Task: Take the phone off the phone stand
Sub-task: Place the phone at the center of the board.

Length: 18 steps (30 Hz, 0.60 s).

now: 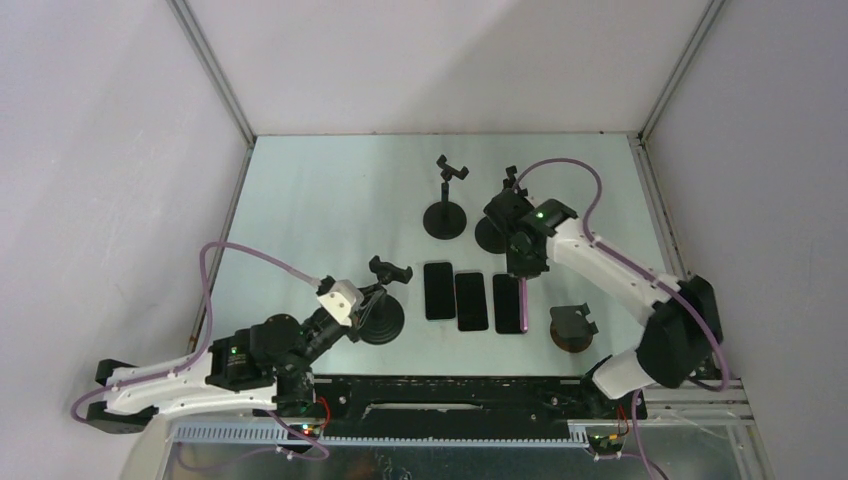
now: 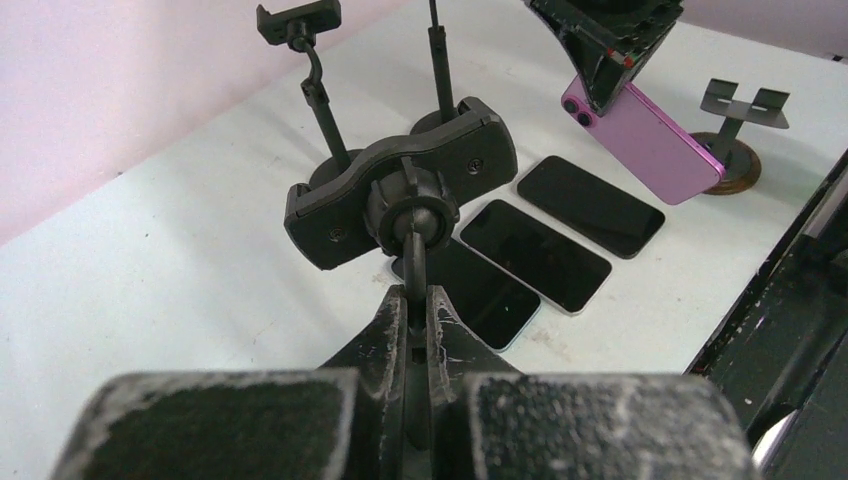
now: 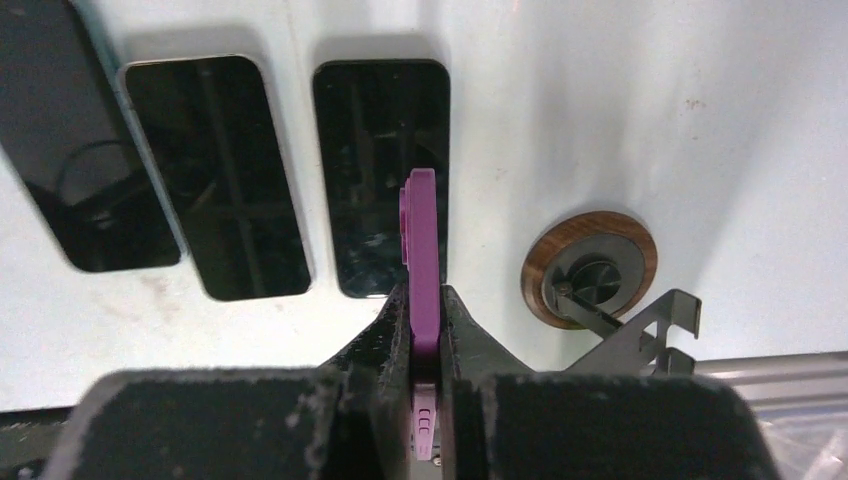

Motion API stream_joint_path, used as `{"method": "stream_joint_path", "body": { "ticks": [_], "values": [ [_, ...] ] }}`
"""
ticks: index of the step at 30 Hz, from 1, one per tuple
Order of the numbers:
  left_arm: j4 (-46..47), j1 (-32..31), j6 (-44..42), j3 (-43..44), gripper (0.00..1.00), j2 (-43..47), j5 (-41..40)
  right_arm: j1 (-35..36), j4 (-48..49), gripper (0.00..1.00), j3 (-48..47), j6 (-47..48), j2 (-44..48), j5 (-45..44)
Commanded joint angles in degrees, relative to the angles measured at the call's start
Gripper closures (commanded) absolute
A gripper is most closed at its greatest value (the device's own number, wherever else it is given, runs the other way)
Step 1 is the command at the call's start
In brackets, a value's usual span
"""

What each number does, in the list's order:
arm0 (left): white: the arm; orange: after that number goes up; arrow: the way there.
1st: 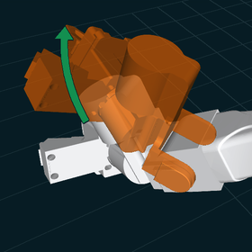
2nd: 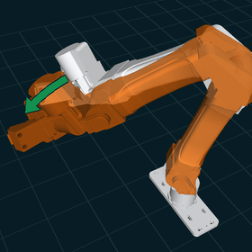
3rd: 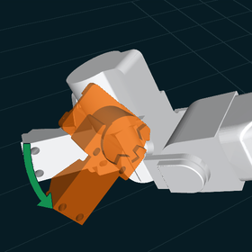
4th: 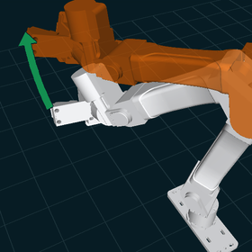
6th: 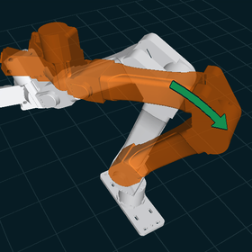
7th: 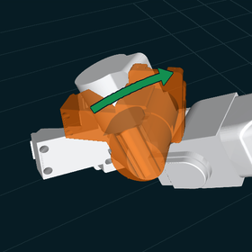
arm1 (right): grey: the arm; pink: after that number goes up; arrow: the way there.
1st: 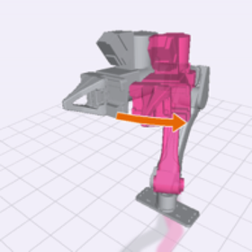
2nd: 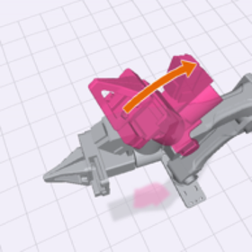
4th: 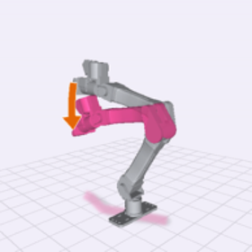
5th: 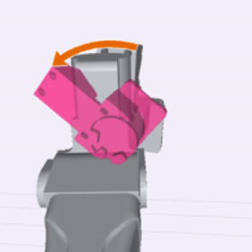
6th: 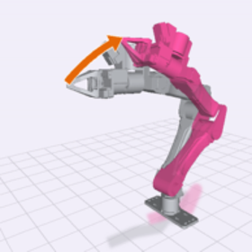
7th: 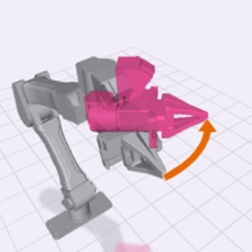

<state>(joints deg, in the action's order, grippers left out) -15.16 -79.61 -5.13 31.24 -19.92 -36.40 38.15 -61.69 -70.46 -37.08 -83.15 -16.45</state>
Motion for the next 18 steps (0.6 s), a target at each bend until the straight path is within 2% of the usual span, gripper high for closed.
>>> {"method": "stream_joint_path", "body": {
  "ticks": [1,11,18],
  "values": [
    [2.1,0.7,-3.5,2.4,1.00,1.9,-0.6,-2.4,-3.9,1.00,-3.7,2.7,-5.5,-1.3],
    [-0.6,1.6,-3.0,-0.1,1.00,5.1,-0.9,-5.8,-6.4,1.00,-4.3,6.1,-13.0,-8.1],
    [-1.9,1.6,-2.9,0.3,1.00,4.3,-1.1,-6.6,-4.3,1.00,-4.2,7.5,-17.2,-9.9]
  ]
}}
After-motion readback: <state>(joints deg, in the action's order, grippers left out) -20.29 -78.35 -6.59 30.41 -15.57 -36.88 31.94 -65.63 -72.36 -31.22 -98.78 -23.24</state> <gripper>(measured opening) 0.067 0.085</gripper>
